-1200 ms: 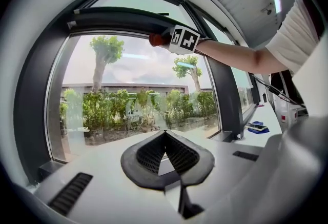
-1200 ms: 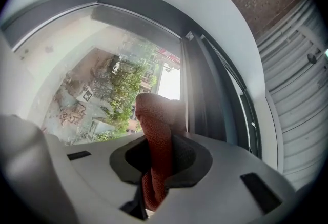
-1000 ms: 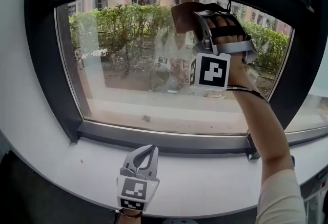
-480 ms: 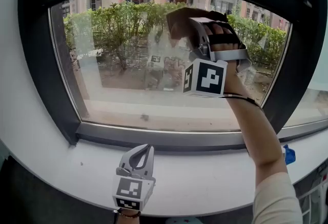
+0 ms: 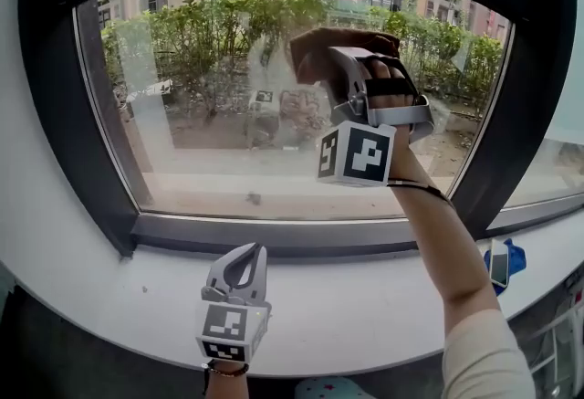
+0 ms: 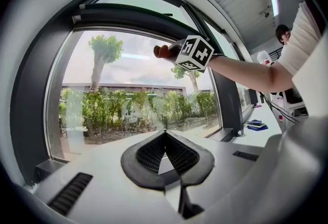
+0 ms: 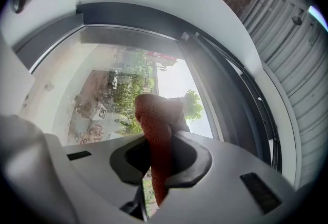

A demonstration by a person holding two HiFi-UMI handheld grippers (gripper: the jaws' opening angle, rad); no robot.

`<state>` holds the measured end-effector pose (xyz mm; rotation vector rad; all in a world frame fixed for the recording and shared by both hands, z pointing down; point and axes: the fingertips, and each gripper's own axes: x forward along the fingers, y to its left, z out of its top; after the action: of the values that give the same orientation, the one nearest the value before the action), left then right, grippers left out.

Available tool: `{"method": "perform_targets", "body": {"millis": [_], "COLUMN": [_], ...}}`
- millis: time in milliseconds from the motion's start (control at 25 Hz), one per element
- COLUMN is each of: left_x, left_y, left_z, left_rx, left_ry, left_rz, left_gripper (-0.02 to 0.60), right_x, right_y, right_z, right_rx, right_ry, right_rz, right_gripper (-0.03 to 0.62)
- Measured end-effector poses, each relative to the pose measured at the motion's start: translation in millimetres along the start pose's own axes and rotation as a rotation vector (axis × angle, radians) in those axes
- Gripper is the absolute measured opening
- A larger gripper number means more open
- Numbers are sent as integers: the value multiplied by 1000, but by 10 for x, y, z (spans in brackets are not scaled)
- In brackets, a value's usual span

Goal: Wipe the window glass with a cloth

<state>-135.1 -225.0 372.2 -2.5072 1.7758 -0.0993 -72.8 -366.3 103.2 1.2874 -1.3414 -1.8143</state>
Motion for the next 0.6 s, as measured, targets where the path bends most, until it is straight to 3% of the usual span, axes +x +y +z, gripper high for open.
{"method": "perform_targets", "body": {"millis": [600], "left_x": [4], "left_y": [149], "left_z": [-165], "left_rx": [8], "left_ry": [9], "left_rz": [-26], "left_gripper": [20], "right_x": [-162], "right_y": [418], "right_z": [14], "right_rx": [73], "right_ry": [35], "right_rz": [18], "right_gripper": [60]}}
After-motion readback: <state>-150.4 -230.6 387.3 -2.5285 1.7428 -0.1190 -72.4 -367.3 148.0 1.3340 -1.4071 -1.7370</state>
